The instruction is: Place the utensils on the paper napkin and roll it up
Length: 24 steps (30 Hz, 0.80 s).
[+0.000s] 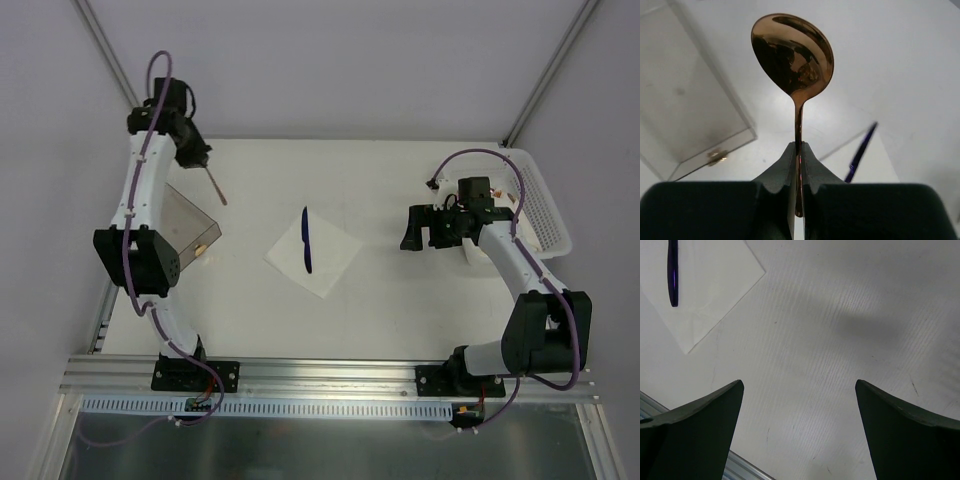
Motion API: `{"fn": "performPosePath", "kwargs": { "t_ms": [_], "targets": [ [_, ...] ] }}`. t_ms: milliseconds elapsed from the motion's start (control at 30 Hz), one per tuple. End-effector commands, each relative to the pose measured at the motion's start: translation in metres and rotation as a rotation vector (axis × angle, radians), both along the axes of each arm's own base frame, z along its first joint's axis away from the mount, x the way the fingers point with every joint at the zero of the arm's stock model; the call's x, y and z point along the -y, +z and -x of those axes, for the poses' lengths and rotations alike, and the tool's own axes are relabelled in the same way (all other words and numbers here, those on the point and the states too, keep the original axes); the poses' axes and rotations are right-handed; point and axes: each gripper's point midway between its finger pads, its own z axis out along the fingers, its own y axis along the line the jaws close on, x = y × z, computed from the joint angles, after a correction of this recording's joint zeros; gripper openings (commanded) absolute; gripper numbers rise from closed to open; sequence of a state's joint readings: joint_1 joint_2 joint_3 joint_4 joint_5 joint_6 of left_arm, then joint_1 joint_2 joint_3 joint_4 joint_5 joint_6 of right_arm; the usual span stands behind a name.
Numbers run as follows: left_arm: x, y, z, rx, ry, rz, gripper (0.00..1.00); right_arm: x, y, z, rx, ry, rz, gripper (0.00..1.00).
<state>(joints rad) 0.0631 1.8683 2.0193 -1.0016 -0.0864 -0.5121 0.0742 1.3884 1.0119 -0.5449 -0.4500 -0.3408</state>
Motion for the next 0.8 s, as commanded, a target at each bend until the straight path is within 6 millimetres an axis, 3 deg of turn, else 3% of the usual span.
{"fn": "performPosePath", "kwargs": {
  "t_ms": [0, 67, 100, 133, 167, 200, 300, 333, 500, 767],
  "targets": [
    [0.111, 0.009, -0.001, 0.020, -0.411, 0.041, 0.00, 0.002, 0.021, -0.006, 0.044, -0.018, -0.016, 0.99],
    [0.149, 0.007, -0.004, 0.027, -0.516, 0.050, 0.00, 0.003, 0.021, -0.006, 0.046, -0.022, -0.014, 0.99],
    [0.180, 0.002, 0.001, 0.017, -0.588, 0.057, 0.00, 0.005, 0.021, -0.007, 0.048, -0.027, -0.012, 0.99],
    [0.195, -0.017, -0.002, -0.024, -0.609, 0.065, 0.00, 0.005, 0.022, -0.006, 0.049, -0.028, -0.012, 0.99],
    [0.209, -0.019, -0.005, -0.021, -0.629, 0.073, 0.00, 0.007, 0.022, -0.006, 0.050, -0.033, -0.011, 0.99],
    [0.235, -0.039, -0.002, -0.063, -0.679, 0.100, 0.00, 0.008, 0.022, -0.006, 0.049, -0.036, -0.012, 0.99],
    [0.270, -0.055, -0.004, -0.086, -0.715, 0.126, 0.00, 0.010, 0.022, -0.005, 0.048, -0.043, -0.013, 0.99],
    [0.287, -0.073, 0.001, -0.125, -0.732, 0.140, 0.00, 0.010, 0.022, -0.005, 0.046, -0.043, -0.013, 0.99],
    [0.318, -0.115, 0.016, -0.219, -0.768, 0.141, 0.00, 0.011, 0.020, -0.004, 0.040, -0.046, -0.012, 0.99],
    [0.313, -0.149, 0.035, -0.330, -0.647, 0.117, 0.00, 0.010, 0.018, -0.006, 0.025, -0.049, -0.017, 0.99]
  ]
}}
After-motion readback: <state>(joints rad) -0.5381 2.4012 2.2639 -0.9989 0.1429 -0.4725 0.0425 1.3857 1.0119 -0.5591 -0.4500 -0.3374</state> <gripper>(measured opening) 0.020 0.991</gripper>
